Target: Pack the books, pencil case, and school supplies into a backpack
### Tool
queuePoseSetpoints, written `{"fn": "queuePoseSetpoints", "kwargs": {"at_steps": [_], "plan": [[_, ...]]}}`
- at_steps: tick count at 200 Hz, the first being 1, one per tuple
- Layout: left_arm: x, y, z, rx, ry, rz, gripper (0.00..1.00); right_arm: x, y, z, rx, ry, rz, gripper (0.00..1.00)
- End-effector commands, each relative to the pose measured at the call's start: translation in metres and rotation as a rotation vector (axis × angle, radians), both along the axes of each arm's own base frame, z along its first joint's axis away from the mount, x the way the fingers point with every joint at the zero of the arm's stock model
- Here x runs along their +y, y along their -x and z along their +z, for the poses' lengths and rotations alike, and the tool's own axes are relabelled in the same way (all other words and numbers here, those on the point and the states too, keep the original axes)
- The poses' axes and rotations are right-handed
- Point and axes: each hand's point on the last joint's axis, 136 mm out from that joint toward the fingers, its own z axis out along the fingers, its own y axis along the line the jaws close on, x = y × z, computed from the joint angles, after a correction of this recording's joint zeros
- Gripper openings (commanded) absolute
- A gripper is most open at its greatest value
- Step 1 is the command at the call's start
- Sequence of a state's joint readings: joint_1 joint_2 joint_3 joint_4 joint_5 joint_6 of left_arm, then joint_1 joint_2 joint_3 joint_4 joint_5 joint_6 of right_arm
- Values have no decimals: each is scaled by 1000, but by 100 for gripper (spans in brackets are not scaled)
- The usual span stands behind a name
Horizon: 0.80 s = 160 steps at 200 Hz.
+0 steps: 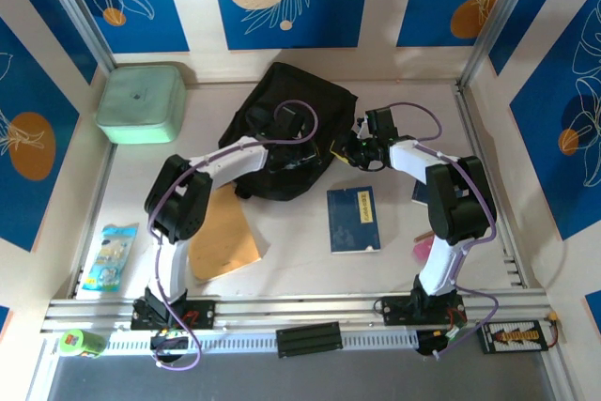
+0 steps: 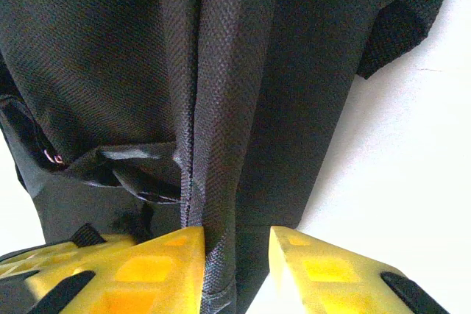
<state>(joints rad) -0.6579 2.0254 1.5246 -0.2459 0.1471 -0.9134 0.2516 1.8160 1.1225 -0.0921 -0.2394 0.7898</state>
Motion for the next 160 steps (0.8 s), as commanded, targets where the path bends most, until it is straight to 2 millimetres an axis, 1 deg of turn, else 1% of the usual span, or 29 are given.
{"fn": "queuePoseSetpoints", "kwargs": {"at_steps": [1, 35, 55, 64, 74, 82, 102, 114, 127, 144, 160], "plan": [[3, 4, 16, -45, -1, -6, 0, 0, 12, -8, 40, 24, 17, 30], [9, 13, 11, -35, -8, -10, 0, 2, 9, -5, 34, 16, 17, 30], [11, 18, 8, -34, -7, -23, 0, 12, 9, 3, 5, -17, 56, 36], [11, 19, 7, -37, -4, -31, 0, 16, 9, 5, -4, -18, 69, 41], [11, 21, 8, -45, 6, -38, 0, 19, 10, 4, 3, -14, 73, 47], [10, 22, 9, -52, 14, -44, 0, 19, 10, 1, 16, -8, 69, 50], [11, 24, 10, -64, 21, -50, 0, 19, 10, -8, 53, 5, 54, 50], [14, 25, 8, -67, 8, -51, 0, 17, 9, -13, 69, 11, 40, 48], [20, 28, 7, -67, -16, -48, 0, 15, 8, -17, 80, 22, 24, 38], [33, 32, 7, -76, -55, -34, 0, 10, 5, -18, 80, 41, -1, 27], [47, 38, 7, -78, -86, -24, 0, 6, 2, -19, 75, 57, -18, 22]]}}
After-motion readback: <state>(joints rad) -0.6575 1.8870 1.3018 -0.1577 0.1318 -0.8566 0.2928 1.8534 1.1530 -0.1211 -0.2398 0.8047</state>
